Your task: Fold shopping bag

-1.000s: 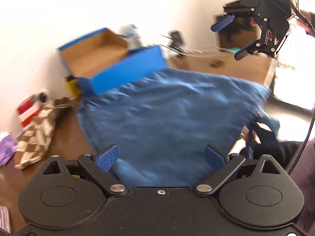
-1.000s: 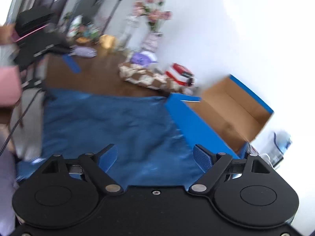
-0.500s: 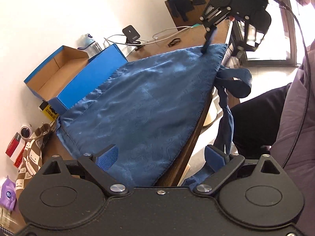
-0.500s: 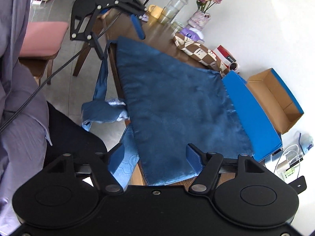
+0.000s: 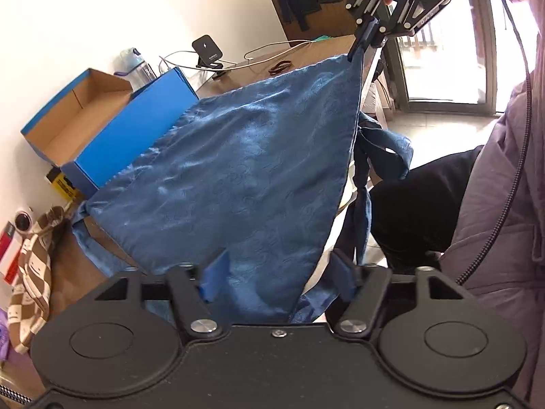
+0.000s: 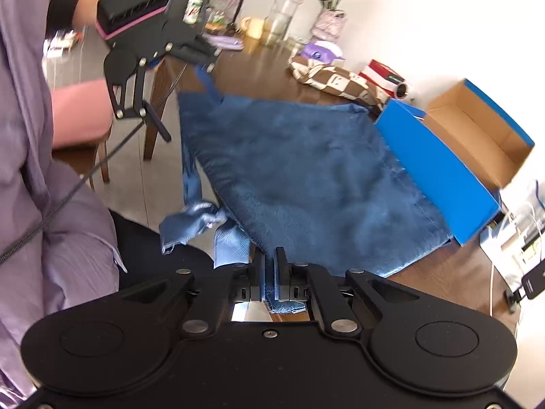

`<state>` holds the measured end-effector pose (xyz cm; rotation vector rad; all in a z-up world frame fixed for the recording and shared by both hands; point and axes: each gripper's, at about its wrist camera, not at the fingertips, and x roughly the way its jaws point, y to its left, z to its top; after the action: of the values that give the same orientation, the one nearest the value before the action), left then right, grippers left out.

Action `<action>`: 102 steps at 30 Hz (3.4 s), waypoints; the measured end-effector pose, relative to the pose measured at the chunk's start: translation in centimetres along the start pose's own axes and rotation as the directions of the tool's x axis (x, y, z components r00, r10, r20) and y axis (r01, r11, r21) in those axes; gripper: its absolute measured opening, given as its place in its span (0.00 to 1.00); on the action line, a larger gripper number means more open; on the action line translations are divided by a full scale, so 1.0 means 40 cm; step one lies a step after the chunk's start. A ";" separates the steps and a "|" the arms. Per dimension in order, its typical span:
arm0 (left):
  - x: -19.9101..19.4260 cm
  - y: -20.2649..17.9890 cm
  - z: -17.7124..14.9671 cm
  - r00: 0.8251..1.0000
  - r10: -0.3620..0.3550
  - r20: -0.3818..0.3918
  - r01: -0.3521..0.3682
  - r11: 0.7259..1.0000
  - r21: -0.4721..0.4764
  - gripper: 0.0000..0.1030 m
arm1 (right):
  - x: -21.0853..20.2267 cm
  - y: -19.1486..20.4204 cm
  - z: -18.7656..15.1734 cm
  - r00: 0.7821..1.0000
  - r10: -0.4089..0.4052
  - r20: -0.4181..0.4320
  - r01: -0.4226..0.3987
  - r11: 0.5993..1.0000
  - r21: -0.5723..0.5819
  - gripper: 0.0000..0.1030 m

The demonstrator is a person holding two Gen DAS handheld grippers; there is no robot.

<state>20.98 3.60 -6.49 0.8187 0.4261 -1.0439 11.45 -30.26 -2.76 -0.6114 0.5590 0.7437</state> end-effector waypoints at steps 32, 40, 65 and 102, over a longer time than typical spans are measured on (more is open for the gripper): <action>-0.058 0.063 0.019 0.997 -0.073 0.040 0.078 0.987 -0.139 0.08 | 0.053 0.023 -0.030 0.991 -0.132 0.002 0.132 0.990 -0.058 0.08; -0.091 0.097 0.032 0.996 -0.025 0.084 0.037 0.989 -0.143 0.08 | 0.042 0.004 0.005 0.984 -0.179 0.028 0.180 0.983 -0.047 0.07; -0.129 0.101 0.065 0.985 -0.047 0.165 0.063 0.994 -0.089 0.08 | -0.038 -0.062 0.074 0.955 -0.285 0.076 0.289 0.956 -0.046 0.06; -0.060 0.089 0.030 0.981 -0.151 0.121 0.163 0.982 -0.096 0.07 | 0.083 -0.002 -0.067 0.958 -0.286 -0.031 0.280 0.952 -0.124 0.52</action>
<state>22.95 4.97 -2.74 0.6354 0.4511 -1.1983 12.86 -30.65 -6.75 -0.8036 0.4614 0.4938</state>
